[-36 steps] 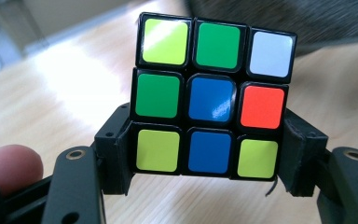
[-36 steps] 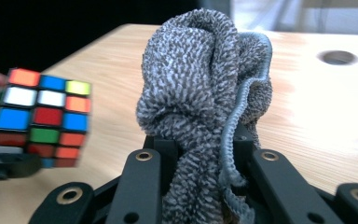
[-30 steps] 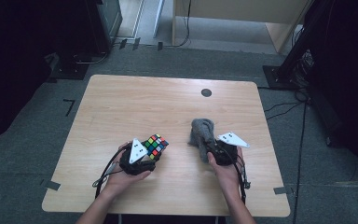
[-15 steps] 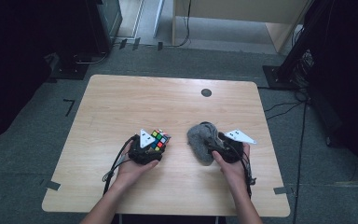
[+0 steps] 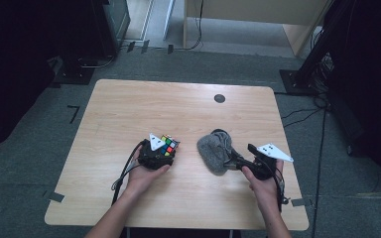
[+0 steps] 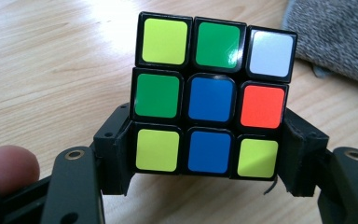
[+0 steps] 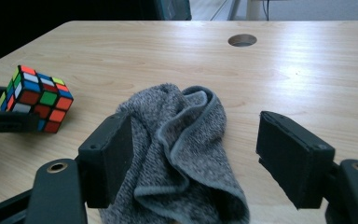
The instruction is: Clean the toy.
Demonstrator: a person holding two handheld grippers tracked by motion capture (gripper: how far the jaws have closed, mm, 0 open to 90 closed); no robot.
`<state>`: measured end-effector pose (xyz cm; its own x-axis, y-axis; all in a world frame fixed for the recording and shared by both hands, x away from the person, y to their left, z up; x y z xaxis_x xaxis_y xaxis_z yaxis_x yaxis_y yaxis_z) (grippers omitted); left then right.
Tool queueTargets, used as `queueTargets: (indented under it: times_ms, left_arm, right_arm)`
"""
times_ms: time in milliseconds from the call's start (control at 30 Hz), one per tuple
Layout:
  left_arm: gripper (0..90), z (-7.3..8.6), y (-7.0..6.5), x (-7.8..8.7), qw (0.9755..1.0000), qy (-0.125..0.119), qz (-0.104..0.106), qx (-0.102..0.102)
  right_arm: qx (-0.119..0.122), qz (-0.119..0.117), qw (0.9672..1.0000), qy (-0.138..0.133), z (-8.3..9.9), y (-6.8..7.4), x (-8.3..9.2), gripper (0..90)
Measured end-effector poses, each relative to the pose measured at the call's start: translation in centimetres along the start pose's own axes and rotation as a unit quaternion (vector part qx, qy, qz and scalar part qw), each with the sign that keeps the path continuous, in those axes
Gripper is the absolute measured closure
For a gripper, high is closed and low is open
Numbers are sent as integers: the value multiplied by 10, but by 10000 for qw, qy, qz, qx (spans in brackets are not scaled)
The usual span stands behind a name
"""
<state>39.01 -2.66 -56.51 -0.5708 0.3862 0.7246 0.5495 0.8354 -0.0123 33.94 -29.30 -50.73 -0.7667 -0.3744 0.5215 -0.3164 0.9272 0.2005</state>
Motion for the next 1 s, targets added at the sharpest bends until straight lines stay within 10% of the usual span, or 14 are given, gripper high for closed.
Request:
queueTargets:
  times_ms: [767,1000]
  left_arm:
    - [329,-3,-1,-10,9992,-3,-390,11]
    - [250,-2,-2,-6,9999,-44,-126,25]
  right_arm:
    - [-103,51,9999,103,22,-15,10,301]
    - [-138,11,9997,179,22,-18,11,199]
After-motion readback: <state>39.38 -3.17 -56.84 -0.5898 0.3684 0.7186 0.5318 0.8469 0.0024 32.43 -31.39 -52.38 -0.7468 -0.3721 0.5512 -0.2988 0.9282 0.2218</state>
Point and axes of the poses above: each handheld gripper's, and its own axes: x roughly backward along the jaws, z roughly out of its underside, y roughly to its left, the point moved 10 cm from there along -x, roughly forward along the jaws, and after that the axes turned 6 degrees about y, right-handed, at the moved point
